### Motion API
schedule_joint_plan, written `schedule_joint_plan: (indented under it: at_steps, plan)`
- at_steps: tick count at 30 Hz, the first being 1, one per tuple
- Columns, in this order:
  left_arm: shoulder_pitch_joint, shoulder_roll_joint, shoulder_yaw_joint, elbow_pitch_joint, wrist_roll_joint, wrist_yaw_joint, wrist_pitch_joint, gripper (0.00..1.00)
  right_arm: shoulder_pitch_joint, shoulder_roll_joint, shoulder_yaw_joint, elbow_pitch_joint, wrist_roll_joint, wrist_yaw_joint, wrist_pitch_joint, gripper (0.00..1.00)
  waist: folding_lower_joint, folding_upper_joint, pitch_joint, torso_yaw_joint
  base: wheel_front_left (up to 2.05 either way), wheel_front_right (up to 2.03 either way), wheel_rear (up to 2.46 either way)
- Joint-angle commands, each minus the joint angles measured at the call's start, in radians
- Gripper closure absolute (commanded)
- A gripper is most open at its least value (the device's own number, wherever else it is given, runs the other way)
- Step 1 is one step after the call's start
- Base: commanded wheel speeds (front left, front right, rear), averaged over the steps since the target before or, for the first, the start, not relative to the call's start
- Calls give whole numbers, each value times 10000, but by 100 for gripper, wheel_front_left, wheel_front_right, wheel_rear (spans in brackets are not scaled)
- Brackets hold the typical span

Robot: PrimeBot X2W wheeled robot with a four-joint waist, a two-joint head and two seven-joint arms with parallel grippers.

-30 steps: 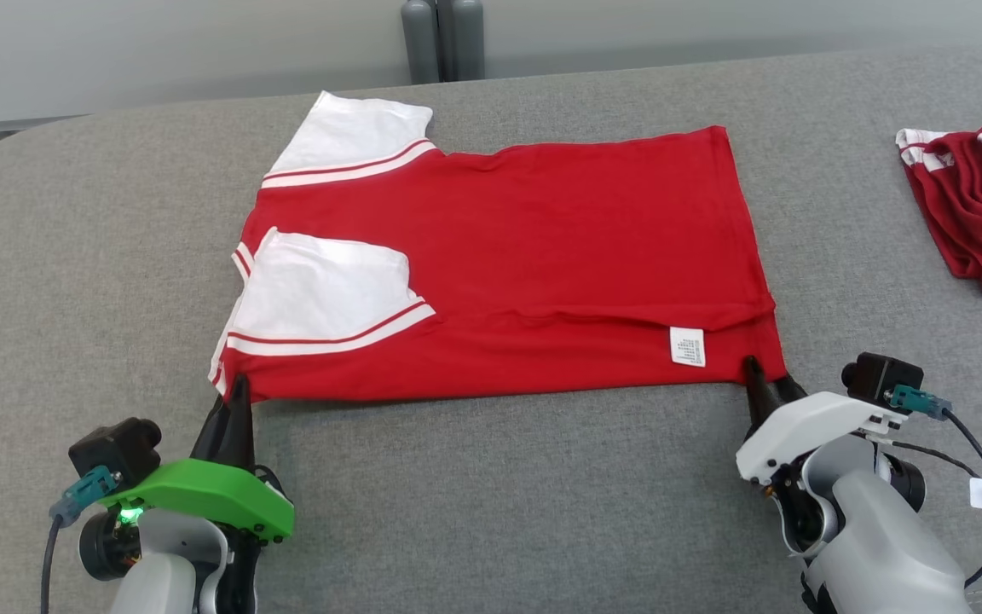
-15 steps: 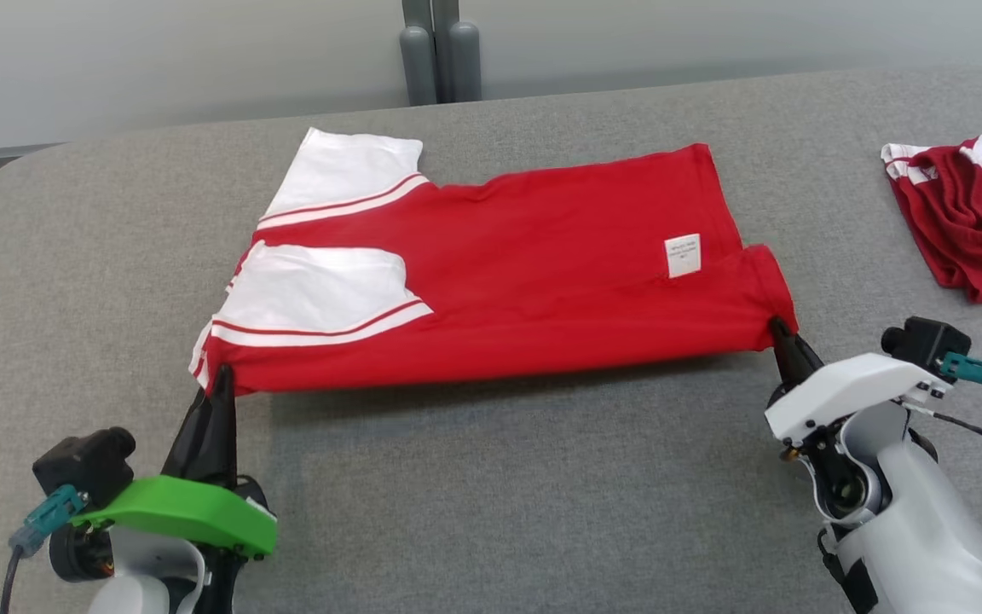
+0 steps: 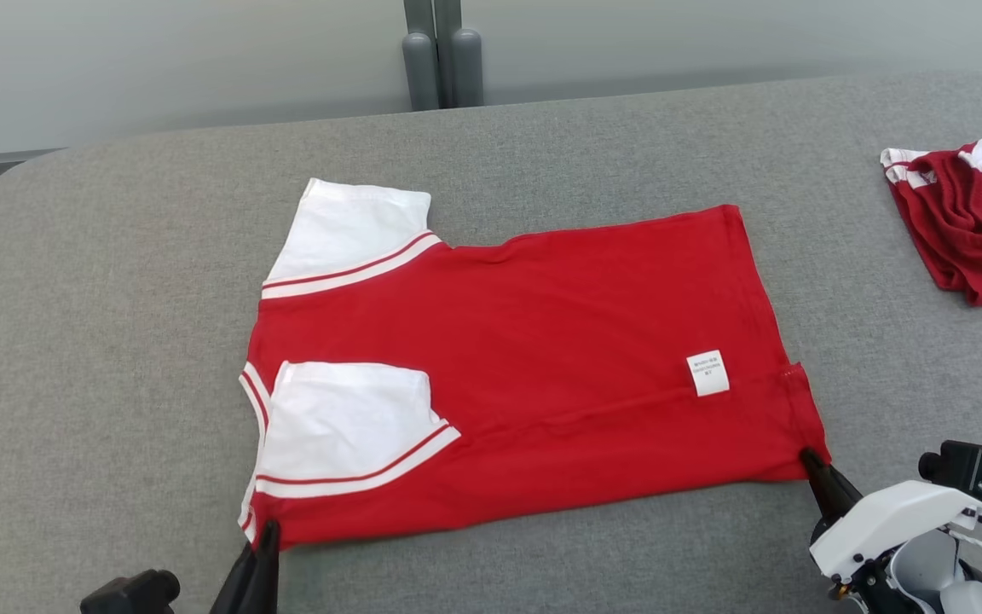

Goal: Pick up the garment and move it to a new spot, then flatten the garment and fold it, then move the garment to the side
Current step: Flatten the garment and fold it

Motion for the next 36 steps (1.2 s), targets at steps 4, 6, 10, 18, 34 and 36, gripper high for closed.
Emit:
schedule_joint_plan:
  at_steps: [4, 6, 10, 18, 34, 36]
  plan:
    - [378, -23, -78, 26, -93, 194, 214, 100, 508, 159, -321, -540, -291, 3, 258, 100, 0, 0, 43, -41, 0, 0, 0]
    - [437, -39, -79, 109, -103, 288, 314, 100, 617, 200, -417, -677, -409, 3, 335, 100, 0, 0, 56, -63, 0, 0, 0]
    - [480, -35, -17, 332, -110, 533, 485, 4, 711, 253, -516, -842, -567, 3, 383, 0, 0, 0, 115, -120, 0, 0, 0]
    - [212, 153, 209, 162, 88, 824, 316, 0, 786, 281, -837, -1098, -812, 4, 97, 0, 0, 0, 321, -269, 0, 0, 0]
    - [-5331, 2221, 136, 835, 1216, 267, 1746, 0, -1404, 148, 70, -1874, -2195, 3, -236, 0, 0, 0, 1686, -913, 0, 0, 0]
    - [-6255, 2200, 10, 1294, 1232, 192, 1995, 0, -1801, 106, 299, -1909, -2233, 4, -212, 0, 0, 0, 2062, -992, 0, 0, 0]
